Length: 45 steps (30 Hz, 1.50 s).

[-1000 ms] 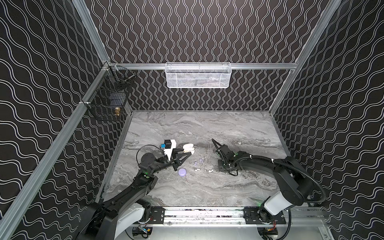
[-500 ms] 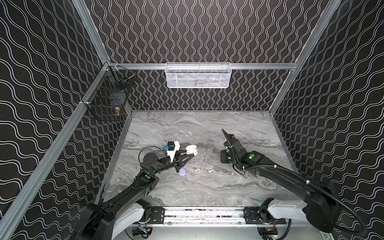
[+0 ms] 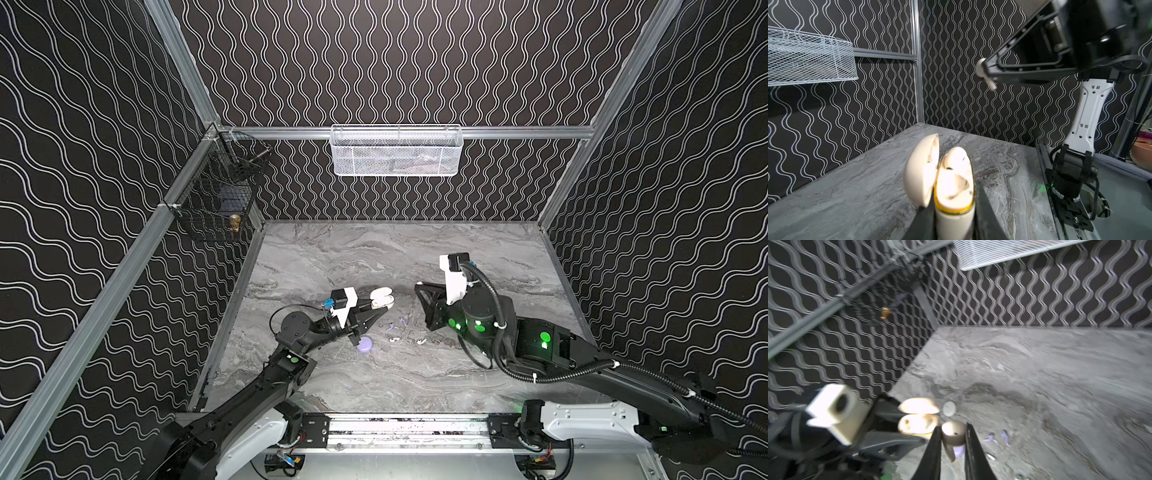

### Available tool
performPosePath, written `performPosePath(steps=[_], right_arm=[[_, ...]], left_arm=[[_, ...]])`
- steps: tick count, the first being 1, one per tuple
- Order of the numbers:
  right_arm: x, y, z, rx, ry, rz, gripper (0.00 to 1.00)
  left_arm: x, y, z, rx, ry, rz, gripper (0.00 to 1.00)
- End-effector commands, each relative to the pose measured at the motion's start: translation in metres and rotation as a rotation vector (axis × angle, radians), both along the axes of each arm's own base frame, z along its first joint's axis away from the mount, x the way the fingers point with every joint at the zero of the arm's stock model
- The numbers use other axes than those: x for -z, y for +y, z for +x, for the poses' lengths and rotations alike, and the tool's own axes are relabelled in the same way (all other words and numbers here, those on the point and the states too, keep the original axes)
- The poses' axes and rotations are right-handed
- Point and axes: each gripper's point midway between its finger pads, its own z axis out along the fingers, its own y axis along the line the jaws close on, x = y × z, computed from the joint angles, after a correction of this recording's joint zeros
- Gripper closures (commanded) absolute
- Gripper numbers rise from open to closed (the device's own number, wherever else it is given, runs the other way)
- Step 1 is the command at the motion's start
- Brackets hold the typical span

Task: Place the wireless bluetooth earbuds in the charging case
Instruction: 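Lift the cream earbud and carry it to the open case with the right gripper, then lower the cream earbud into the open case slot with the right gripper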

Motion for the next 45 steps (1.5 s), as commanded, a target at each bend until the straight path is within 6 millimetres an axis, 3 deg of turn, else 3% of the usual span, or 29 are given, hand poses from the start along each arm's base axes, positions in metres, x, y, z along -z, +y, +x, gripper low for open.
performPosePath(steps=[1,7,12,21,24,33,35,45], right_arm=[[-0.037,0.015,-0.007,-0.006,-0.120,0.087,0.93],[-0.040,0.051,-0.020,-0.093,-0.213,0.074,0.93],[-0.034,0.062,-0.024,-0.135,-0.274,0.080,0.93],[-0.023,0.067,-0.025,-0.144,-0.336,0.120,0.95],[-0.007,0.064,-0.018,-0.101,-0.324,0.102,0.95],[0.003,0.068,-0.018,-0.101,-0.321,0.118,0.94],[0.004,0.068,-0.016,-0.089,-0.317,0.122,0.85],[0.008,0.070,-0.011,-0.062,-0.335,0.117,0.89]], left_arm=[[-0.008,0.001,0.009,-0.060,-0.020,0.004,1.00],[-0.010,-0.004,0.011,-0.100,-0.003,0.007,1.00],[-0.010,-0.007,0.014,-0.134,0.009,0.025,1.00],[-0.019,-0.007,0.000,-0.112,-0.021,-0.003,1.00],[-0.020,-0.009,-0.004,-0.095,-0.026,-0.007,1.00],[-0.027,-0.007,-0.013,-0.083,-0.047,-0.018,1.00],[-0.028,-0.008,-0.015,-0.078,-0.049,-0.020,1.00],[-0.029,-0.006,-0.017,-0.082,-0.058,-0.023,1.00]])
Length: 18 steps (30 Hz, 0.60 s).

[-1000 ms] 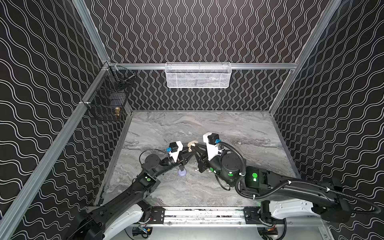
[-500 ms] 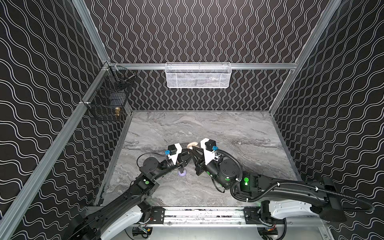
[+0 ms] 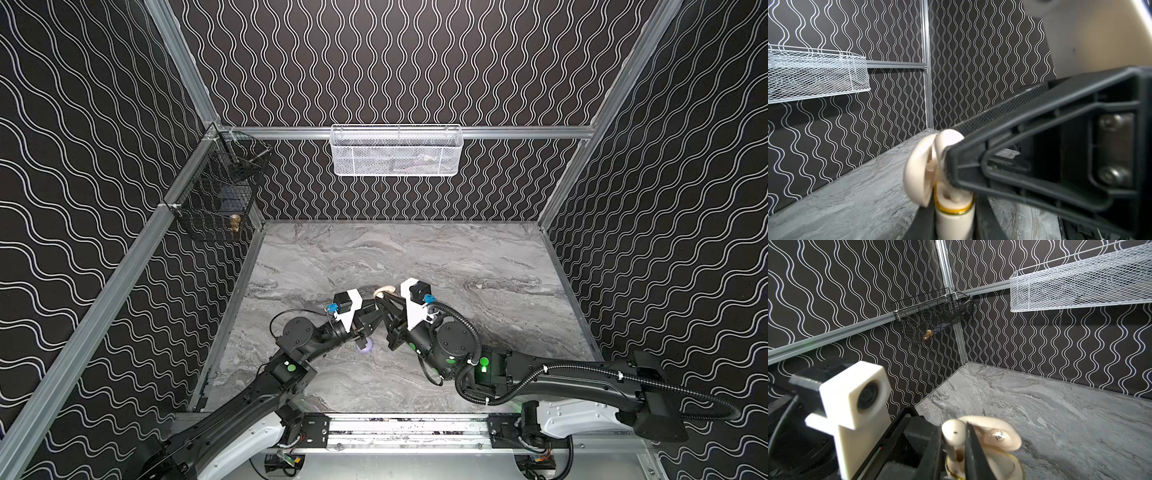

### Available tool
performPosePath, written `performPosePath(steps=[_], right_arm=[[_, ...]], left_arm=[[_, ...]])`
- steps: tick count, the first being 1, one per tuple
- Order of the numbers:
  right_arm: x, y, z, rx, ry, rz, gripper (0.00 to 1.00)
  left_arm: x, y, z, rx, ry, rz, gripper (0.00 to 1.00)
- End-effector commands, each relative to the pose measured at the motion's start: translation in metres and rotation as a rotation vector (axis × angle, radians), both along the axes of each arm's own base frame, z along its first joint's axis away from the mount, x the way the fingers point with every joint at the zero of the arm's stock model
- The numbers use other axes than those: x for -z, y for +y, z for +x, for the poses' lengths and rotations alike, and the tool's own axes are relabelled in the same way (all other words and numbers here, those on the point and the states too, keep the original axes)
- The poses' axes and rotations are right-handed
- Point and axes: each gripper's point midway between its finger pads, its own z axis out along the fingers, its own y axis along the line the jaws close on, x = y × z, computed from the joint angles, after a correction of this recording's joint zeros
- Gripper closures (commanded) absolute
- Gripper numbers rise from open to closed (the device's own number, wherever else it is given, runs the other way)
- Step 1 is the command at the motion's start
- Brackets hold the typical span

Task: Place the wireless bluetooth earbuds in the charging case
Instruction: 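Lower the cream earbud into the open case slot with the right gripper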

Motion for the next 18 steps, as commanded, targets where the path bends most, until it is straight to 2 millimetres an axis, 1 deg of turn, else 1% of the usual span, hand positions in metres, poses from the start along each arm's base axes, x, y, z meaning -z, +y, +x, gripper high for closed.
performPosePath(steps=[1,13,18], right_arm=[[-0.010,-0.001,0.003,0.025,-0.025,0.033,0.90],[0.002,-0.003,0.008,0.063,-0.022,0.011,0.95],[0.010,0.001,0.007,0.055,-0.002,0.007,0.96]], left_arm=[[-0.006,0.002,-0.001,-0.010,-0.036,-0.010,1.00],[-0.011,0.006,-0.001,-0.030,-0.036,-0.034,1.00],[-0.013,0.010,-0.002,-0.042,-0.041,-0.047,1.00]])
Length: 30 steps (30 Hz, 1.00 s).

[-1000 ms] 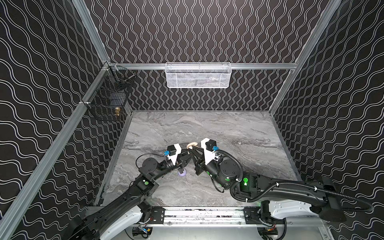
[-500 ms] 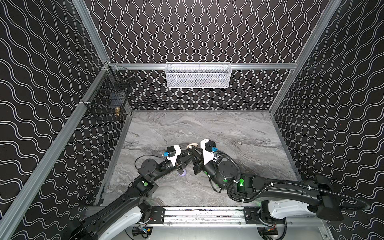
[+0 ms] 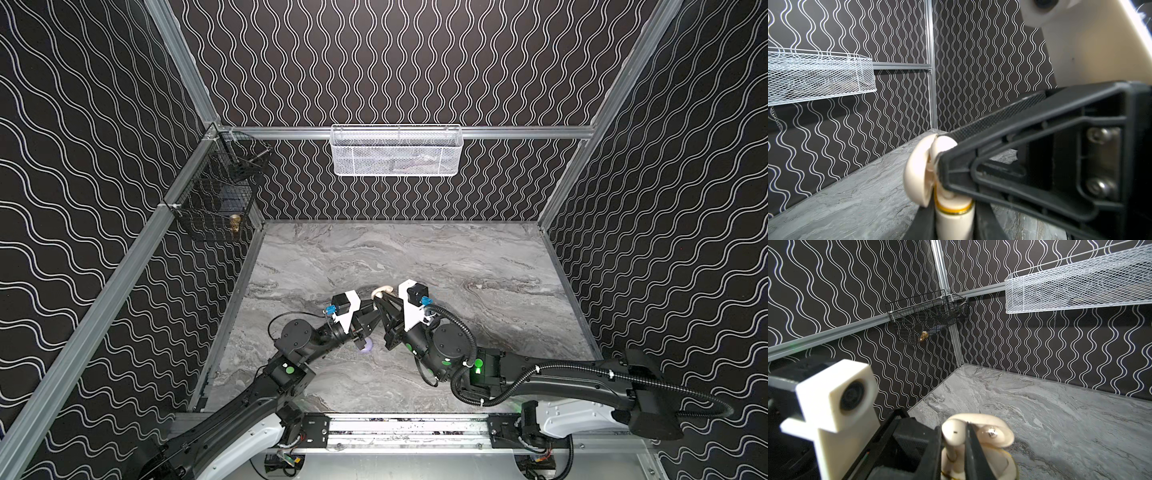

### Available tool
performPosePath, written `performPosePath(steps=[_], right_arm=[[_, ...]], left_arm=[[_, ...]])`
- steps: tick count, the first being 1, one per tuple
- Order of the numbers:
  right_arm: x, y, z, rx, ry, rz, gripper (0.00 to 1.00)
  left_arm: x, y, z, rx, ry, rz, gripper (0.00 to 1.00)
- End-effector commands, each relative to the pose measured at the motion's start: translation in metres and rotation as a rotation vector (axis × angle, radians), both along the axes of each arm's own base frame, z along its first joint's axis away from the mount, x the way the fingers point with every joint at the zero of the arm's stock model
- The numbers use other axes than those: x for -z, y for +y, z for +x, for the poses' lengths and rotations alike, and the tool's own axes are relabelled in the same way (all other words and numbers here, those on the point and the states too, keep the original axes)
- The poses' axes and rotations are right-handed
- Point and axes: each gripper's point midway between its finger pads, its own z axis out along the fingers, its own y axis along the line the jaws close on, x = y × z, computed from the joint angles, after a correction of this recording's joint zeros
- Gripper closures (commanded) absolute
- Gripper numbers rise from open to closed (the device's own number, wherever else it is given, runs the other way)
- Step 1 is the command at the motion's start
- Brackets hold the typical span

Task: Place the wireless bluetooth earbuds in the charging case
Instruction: 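Lower the cream earbud into the open case slot with the right gripper, then open the right gripper and draw it back from the case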

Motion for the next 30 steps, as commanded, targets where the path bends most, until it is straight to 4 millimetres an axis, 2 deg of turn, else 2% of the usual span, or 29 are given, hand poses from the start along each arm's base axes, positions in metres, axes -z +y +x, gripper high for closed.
performPosePath(steps=[1,5,9,17,26,30], right_arm=[[0.003,-0.001,0.002,0.018,0.013,0.014,0.96],[0.007,0.001,0.001,0.011,0.027,0.014,0.87],[0.009,0.003,-0.002,-0.006,0.035,0.019,0.85],[0.009,0.000,-0.004,-0.006,0.040,0.028,0.62],[0.003,-0.003,-0.006,-0.007,0.037,0.034,0.52],[-0.007,-0.009,-0.009,-0.002,0.035,0.040,0.47]], left_arm=[[-0.014,0.005,-0.002,-0.012,-0.034,-0.048,1.00],[-0.016,0.006,-0.004,-0.010,-0.036,-0.053,1.00],[-0.017,0.007,-0.004,-0.013,-0.037,-0.058,1.00],[-0.017,0.008,-0.006,-0.013,-0.038,-0.063,1.00],[-0.016,0.007,-0.005,-0.006,-0.040,-0.057,1.00],[-0.013,0.005,-0.006,-0.001,-0.046,-0.043,1.00]])
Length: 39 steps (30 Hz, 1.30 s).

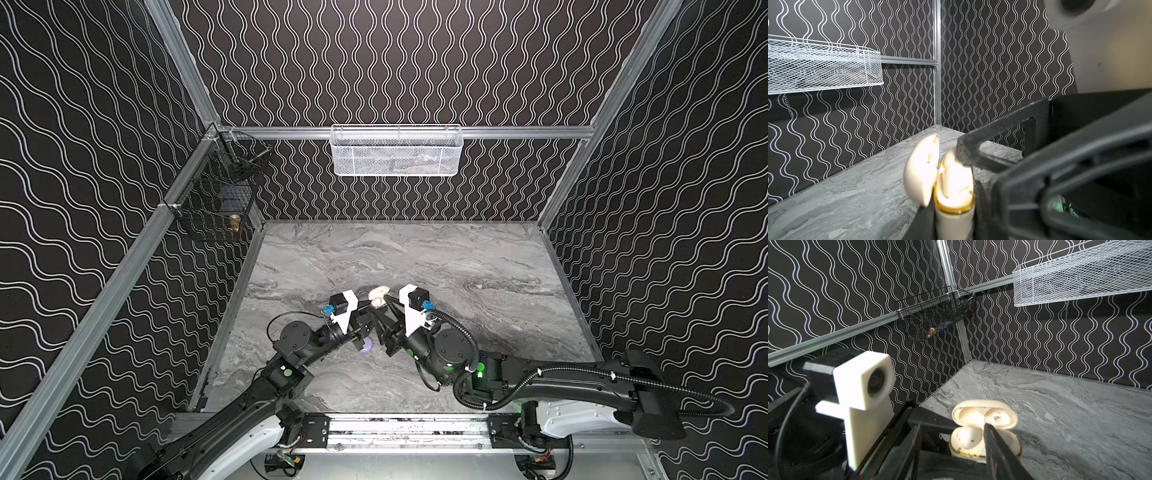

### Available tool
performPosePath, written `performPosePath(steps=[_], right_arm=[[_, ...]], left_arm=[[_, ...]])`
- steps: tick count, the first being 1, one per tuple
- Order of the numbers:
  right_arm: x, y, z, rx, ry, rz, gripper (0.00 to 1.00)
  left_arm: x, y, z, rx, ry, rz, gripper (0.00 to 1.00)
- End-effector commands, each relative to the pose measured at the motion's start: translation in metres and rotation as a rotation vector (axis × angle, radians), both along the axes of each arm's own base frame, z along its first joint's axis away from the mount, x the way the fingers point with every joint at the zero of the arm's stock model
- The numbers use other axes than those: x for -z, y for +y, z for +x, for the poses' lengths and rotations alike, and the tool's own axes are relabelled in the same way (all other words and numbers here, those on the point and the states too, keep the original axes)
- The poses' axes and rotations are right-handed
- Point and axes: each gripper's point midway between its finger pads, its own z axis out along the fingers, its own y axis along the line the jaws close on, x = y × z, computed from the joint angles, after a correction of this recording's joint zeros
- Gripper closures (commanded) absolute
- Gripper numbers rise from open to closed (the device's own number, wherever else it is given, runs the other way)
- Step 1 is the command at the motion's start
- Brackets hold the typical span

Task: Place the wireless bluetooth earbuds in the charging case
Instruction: 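Open the right gripper and draw it back from the case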

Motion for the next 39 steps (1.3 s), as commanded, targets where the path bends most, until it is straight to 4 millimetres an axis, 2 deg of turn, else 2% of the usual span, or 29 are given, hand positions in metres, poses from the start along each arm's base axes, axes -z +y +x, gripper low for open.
performPosePath(steps=[1,6,7,8,9,12,15,17,19,23,26,33,39], right_arm=[[-0.014,-0.011,0.000,0.033,0.002,0.012,0.47],[-0.048,-0.038,-0.005,0.046,0.007,0.024,0.49],[-0.049,-0.046,-0.001,0.078,0.021,0.002,0.49],[-0.060,-0.057,0.005,0.113,0.041,-0.003,0.51],[-0.062,-0.063,0.009,0.127,0.057,-0.018,0.51],[-0.055,-0.079,0.035,0.129,0.139,-0.068,0.51],[-0.026,-0.085,0.060,0.078,0.256,-0.140,0.53],[-0.008,-0.081,0.069,0.036,0.308,-0.183,0.54],[0.007,-0.069,0.068,-0.037,0.341,-0.227,0.53],[0.024,-0.043,0.057,-0.178,0.359,-0.269,0.54],[0.036,-0.039,0.057,-0.192,0.382,-0.293,0.54],[0.043,-0.034,0.040,-0.285,0.388,-0.292,0.54],[0.048,-0.042,0.029,-0.299,0.422,-0.294,0.58]], left_arm=[[-0.017,0.000,-0.007,0.023,-0.081,-0.032,1.00],[-0.007,-0.009,-0.018,0.093,-0.132,0.032,1.00],[-0.005,-0.012,-0.022,0.121,-0.146,0.048,1.00],[-0.005,-0.015,-0.025,0.150,-0.157,0.060,1.00],[-0.002,-0.018,-0.027,0.170,-0.159,0.072,1.00],[0.002,-0.027,-0.034,0.240,-0.165,0.107,1.00],[0.004,-0.032,-0.042,0.286,-0.183,0.112,1.00],[0.006,-0.034,-0.046,0.301,-0.190,0.121,1.00],[0.008,-0.037,-0.047,0.310,-0.190,0.136,1.00],[0.011,-0.043,-0.047,0.328,-0.181,0.150,1.00],[0.012,-0.043,-0.046,0.314,-0.181,0.151,1.00],[0.014,-0.041,-0.030,0.233,-0.149,0.151,1.00],[0.010,-0.036,-0.024,0.181,-0.152,0.147,1.00]])
